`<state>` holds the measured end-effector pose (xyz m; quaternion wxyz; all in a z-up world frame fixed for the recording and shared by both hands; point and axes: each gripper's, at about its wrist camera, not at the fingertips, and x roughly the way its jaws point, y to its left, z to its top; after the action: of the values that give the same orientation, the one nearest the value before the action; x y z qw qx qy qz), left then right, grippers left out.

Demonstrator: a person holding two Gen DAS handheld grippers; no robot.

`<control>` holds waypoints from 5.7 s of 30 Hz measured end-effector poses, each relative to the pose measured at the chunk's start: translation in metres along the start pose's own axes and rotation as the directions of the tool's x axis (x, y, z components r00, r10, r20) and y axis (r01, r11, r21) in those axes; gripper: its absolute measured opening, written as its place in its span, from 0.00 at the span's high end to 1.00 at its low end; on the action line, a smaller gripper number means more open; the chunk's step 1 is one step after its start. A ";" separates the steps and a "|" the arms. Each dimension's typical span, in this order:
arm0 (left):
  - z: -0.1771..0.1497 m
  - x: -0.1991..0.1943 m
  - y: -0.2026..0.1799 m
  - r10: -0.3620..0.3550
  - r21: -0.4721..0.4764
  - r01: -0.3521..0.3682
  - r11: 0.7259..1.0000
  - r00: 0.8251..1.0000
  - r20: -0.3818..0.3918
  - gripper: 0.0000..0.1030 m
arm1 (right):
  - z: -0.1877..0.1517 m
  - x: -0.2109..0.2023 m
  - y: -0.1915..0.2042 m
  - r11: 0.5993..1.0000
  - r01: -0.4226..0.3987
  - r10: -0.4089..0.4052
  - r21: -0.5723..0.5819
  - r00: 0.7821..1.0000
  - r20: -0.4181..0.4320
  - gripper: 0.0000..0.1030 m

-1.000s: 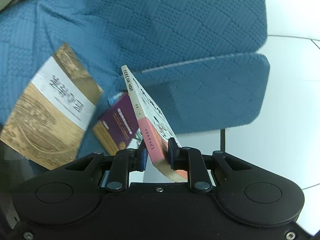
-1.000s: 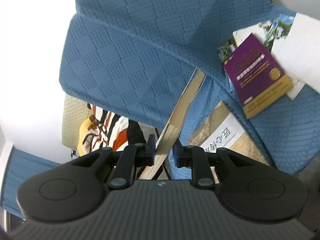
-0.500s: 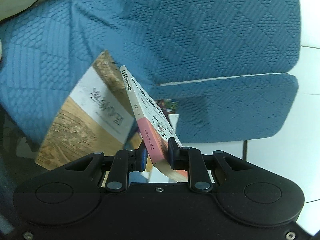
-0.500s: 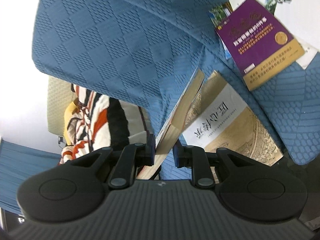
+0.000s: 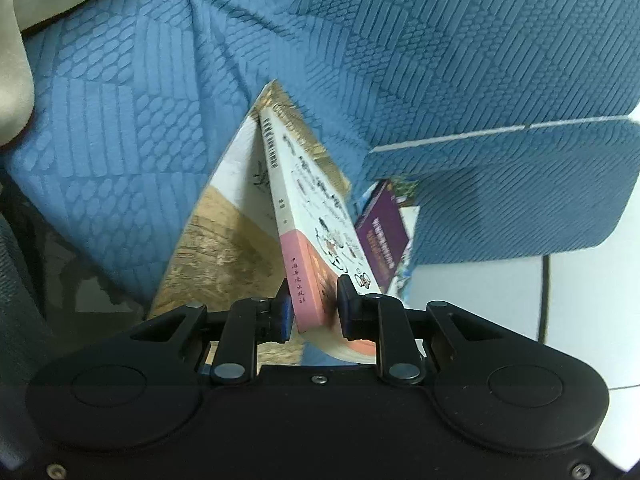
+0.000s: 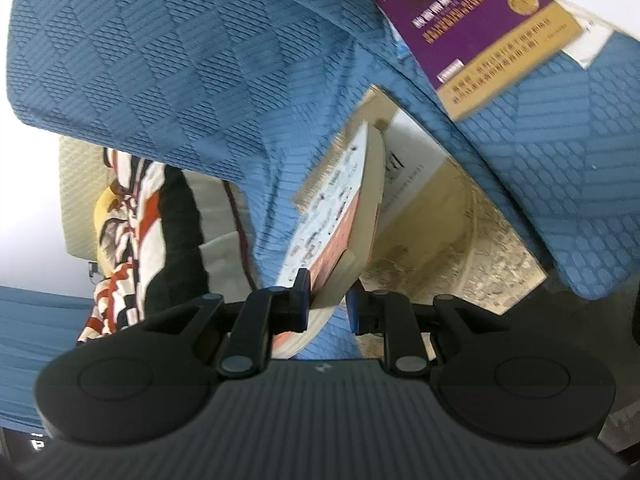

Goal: Organize objects

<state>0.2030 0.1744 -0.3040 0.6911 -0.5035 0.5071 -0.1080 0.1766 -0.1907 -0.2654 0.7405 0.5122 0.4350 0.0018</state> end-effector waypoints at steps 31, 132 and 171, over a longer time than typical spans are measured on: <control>-0.025 -0.014 -0.046 0.218 0.255 -0.226 0.940 0.974 0.059 0.58 | -0.018 -0.007 -0.016 0.954 0.208 -0.219 -0.214 0.975 -0.030 0.66; -0.129 0.110 -0.170 0.151 0.735 -0.268 0.623 0.963 0.223 0.01 | 0.033 -0.094 -0.084 0.792 0.470 -0.291 -0.390 0.852 0.436 0.14; -0.049 0.261 -0.140 0.283 0.699 -0.222 0.680 0.959 0.029 0.52 | 0.155 0.007 -0.102 0.850 0.434 -0.343 -0.300 0.887 0.310 0.61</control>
<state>0.3344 -0.0926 -0.3445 0.8160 -0.1272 0.5215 -0.2146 0.2360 -0.3534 -0.3324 0.8543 0.2642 0.4276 -0.1323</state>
